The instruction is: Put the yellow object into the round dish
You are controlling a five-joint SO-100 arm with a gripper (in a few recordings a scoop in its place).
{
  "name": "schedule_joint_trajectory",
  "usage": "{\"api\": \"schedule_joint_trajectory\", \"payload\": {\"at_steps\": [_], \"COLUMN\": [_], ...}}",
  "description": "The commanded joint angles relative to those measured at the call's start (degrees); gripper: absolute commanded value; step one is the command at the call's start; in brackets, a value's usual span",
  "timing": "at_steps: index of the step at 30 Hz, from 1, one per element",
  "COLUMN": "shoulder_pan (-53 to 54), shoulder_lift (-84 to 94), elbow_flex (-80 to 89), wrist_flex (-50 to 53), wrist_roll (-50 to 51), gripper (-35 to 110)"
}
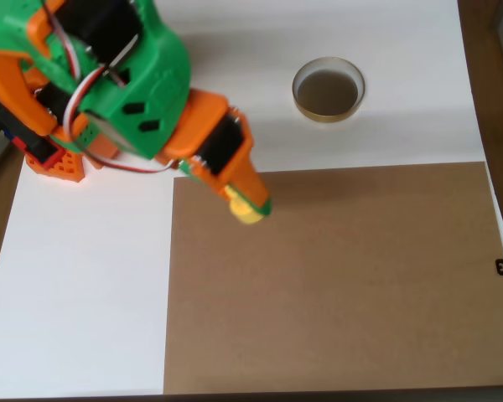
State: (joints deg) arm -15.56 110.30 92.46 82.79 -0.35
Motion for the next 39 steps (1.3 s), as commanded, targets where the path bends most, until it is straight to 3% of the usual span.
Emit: {"api": "schedule_joint_trajectory", "payload": {"at_steps": [1, 39], "shoulder_pan": [-5.0, -35.8], "shoulder_lift": [0.1, -30.2], "elbow_flex": [-4.8, -21.3], "wrist_flex": [1.1, 0.2], "wrist_roll": [-0.2, -1.9], "gripper": [0, 0]}}
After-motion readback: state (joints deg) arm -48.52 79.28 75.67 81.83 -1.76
